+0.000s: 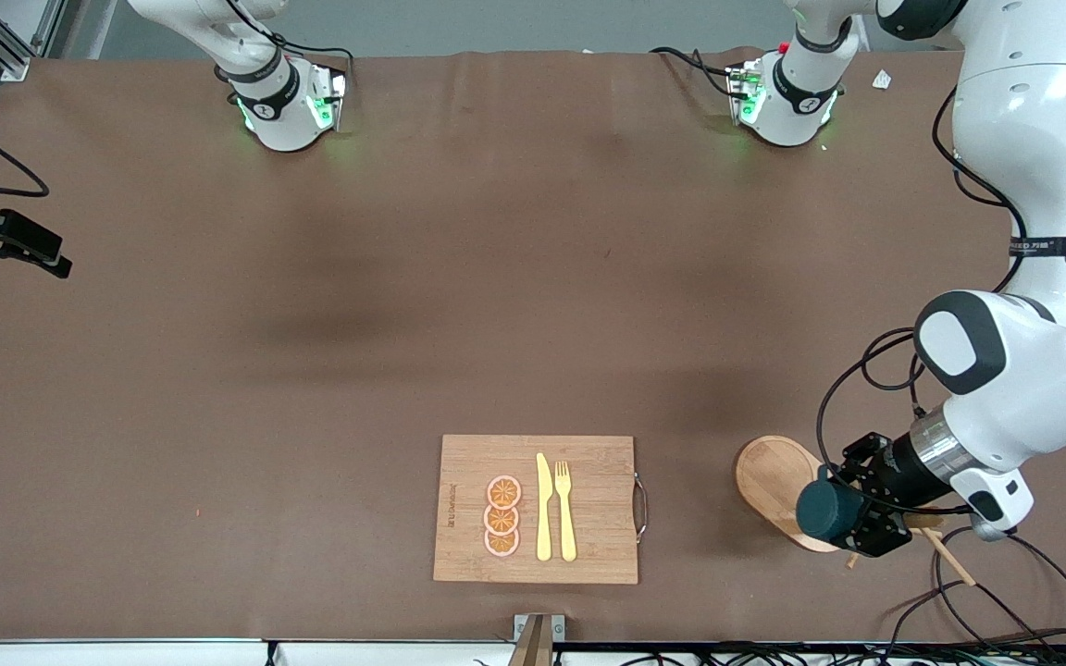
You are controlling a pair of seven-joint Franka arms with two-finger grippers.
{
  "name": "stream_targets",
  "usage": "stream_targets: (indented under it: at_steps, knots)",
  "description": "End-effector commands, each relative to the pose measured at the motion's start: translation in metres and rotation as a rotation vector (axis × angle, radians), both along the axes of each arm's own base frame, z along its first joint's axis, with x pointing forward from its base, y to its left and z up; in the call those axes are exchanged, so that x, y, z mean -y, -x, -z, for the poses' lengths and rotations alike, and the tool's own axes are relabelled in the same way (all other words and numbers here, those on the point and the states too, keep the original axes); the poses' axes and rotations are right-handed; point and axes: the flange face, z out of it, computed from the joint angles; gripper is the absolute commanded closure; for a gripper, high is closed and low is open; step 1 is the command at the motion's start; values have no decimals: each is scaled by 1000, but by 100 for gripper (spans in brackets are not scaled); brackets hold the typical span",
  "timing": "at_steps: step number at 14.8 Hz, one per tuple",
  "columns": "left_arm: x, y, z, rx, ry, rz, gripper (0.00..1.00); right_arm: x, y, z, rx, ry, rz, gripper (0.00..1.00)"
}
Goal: Transfer cup from left to right arm and place
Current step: 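Lift the teal mug off the stand with the left gripper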
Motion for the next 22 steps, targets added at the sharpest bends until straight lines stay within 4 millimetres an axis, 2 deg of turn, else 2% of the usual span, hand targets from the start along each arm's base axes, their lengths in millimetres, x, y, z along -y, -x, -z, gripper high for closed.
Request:
stream_targets:
  at_steps: [1,2,4,7,9,10,15,19,22]
  knots:
    - [15,6,-25,-23,30,-12,28,-2,6,-2,7,3,1,0]
    - [16,9,-34,-26,31,-13,28,-2,6,-2,7,3,1,0]
    - [31,16,-48,-49,38,7,28,-1,6,-2,7,3,3,0]
    - [65,26,-62,-50,34,29,28,0,6,-2,6,3,4,0]
    - [97,34,-64,-38,-20,77,29,0,6,-3,7,3,4,0]
    - [112,38,-63,-34,-48,100,29,0,6,-2,6,3,4,0]
    - [211,72,-57,8,-192,222,29,1,7,-4,7,0,4,0]
    - [275,103,-47,57,-316,337,29,1,7,-3,4,0,4,0]
    - [310,121,-30,102,-434,394,29,2,7,-3,4,0,6,0]
